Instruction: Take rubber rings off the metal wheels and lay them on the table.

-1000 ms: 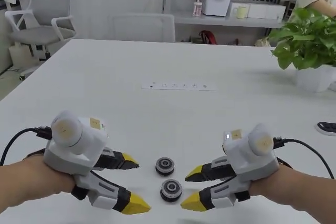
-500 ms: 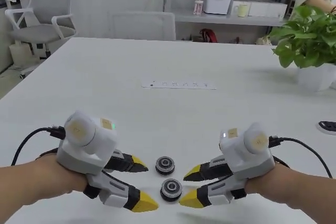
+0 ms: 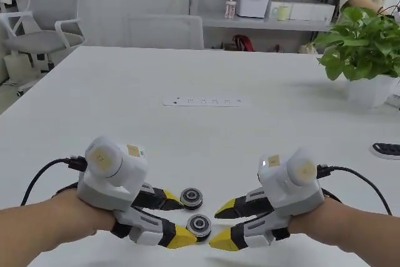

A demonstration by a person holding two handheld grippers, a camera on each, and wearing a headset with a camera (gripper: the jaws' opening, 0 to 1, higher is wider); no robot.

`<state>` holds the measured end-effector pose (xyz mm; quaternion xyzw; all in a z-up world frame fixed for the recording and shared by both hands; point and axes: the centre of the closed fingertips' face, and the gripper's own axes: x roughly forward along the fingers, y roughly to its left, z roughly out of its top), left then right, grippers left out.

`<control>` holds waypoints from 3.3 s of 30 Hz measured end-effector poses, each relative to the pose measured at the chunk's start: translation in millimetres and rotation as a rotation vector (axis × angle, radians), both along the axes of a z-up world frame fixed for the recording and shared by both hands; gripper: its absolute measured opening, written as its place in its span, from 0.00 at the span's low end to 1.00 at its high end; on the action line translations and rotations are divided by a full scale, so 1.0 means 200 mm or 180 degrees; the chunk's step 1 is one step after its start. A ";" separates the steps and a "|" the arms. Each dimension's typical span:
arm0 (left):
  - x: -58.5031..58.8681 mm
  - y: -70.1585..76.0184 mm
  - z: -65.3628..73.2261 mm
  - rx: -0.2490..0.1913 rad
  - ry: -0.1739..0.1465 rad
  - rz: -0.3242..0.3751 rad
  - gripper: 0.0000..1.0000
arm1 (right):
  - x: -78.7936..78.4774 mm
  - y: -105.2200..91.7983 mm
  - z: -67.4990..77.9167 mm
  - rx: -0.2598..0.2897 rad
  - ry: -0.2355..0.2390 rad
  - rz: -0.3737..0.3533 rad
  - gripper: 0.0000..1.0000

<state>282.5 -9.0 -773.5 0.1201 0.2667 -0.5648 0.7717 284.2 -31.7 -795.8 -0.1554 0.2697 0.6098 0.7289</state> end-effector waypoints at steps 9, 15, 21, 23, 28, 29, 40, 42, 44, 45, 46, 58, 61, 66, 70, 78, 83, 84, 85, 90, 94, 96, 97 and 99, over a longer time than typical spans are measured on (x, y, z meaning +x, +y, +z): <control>0.02 -0.05 -0.06 0.0139 -0.0091 -0.0005 0.31 | 0.00 -0.01 0.00 0.0000 -0.0007 -0.0001 0.33; 0.02 -0.07 -0.06 0.0142 -0.0088 0.0008 0.24 | 0.00 0.00 -0.01 -0.0007 -0.0004 0.0015 0.33; 0.04 -0.07 -0.09 0.0259 -0.0159 0.0079 0.20 | -0.01 0.00 -0.01 -0.0002 0.0000 0.0019 0.33; 0.04 -0.07 -0.10 0.0275 -0.0195 0.0061 0.19 | -0.01 0.00 -0.01 -0.0002 -0.0005 0.0025 0.33; 0.06 -0.07 -0.10 0.0375 -0.0270 0.0082 0.16 | -0.01 0.00 -0.01 -0.0028 -0.0034 0.0044 0.33; 0.06 -0.07 -0.10 0.0386 -0.0266 0.0087 0.16 | -0.02 0.01 -0.01 -0.0026 -0.0028 0.0052 0.33; 0.07 -0.07 -0.11 0.0420 -0.0330 0.0129 0.14 | 0.01 0.02 -0.02 0.0037 0.0015 -0.0075 0.33; 0.07 -0.07 -0.11 0.0427 -0.0335 0.0141 0.14 | 0.01 0.03 -0.01 0.0107 0.0083 -0.0119 0.33; 0.07 -0.07 -0.10 0.0422 -0.0326 0.0154 0.13 | 0.01 0.04 -0.01 0.0122 0.0098 -0.0121 0.33; 0.07 -0.07 -0.10 0.0421 -0.0325 0.0154 0.13 | 0.01 0.04 -0.02 0.0121 0.0108 -0.0116 0.33; 0.07 -0.07 -0.10 0.0419 -0.0327 0.0155 0.13 | 0.00 0.05 -0.02 0.0111 0.0116 -0.0111 0.33; 0.06 -0.07 -0.10 0.0412 -0.0372 0.0195 0.13 | 0.03 0.08 -0.07 0.0041 0.0141 -0.0284 0.27; 0.06 -0.06 -0.10 0.0420 -0.0381 0.0189 0.13 | 0.03 0.10 -0.07 0.0097 0.0144 -0.0268 0.27; 0.06 -0.06 -0.10 0.0396 -0.0386 0.0201 0.13 | 0.03 0.08 -0.04 0.0150 0.0094 -0.0282 0.24; 0.06 -0.06 -0.10 0.0387 -0.0382 0.0207 0.13 | 0.02 0.08 -0.04 0.0120 0.0052 -0.0244 0.24; 0.05 -0.06 -0.10 0.0374 -0.0373 0.0206 0.13 | 0.01 0.06 -0.04 0.0075 0.0048 -0.0216 0.21; 0.05 -0.06 -0.10 0.0368 -0.0365 0.0216 0.13 | 0.01 0.03 -0.06 -0.0020 0.0051 -0.0195 0.12; 0.05 -0.06 -0.10 0.0365 -0.0357 0.0223 0.12 | 0.00 0.02 -0.06 -0.0020 0.0064 -0.0201 0.10; 0.05 -0.06 -0.10 0.0365 -0.0354 0.0225 0.12 | 0.01 0.02 -0.06 -0.0023 0.0079 -0.0211 0.09; 0.05 -0.06 -0.10 0.0362 -0.0351 0.0234 0.12 | 0.01 0.01 -0.07 -0.0031 0.0133 -0.0245 0.06; 0.05 -0.06 -0.10 0.0367 -0.0361 0.0227 0.12 | 0.02 0.01 -0.07 -0.0015 0.0232 -0.0323 0.02; 0.05 -0.06 -0.10 0.0371 -0.0365 0.0224 0.12 | 0.02 0.00 -0.07 0.0000 0.0423 -0.0454 0.00; 0.05 -0.06 -0.10 0.0373 -0.0366 0.0223 0.12 | 0.03 0.00 -0.07 0.0026 0.0466 -0.0513 0.00; 0.05 -0.06 -0.10 0.0379 -0.0373 0.0224 0.12 | 0.04 0.00 -0.06 0.0038 0.0496 -0.0504 0.00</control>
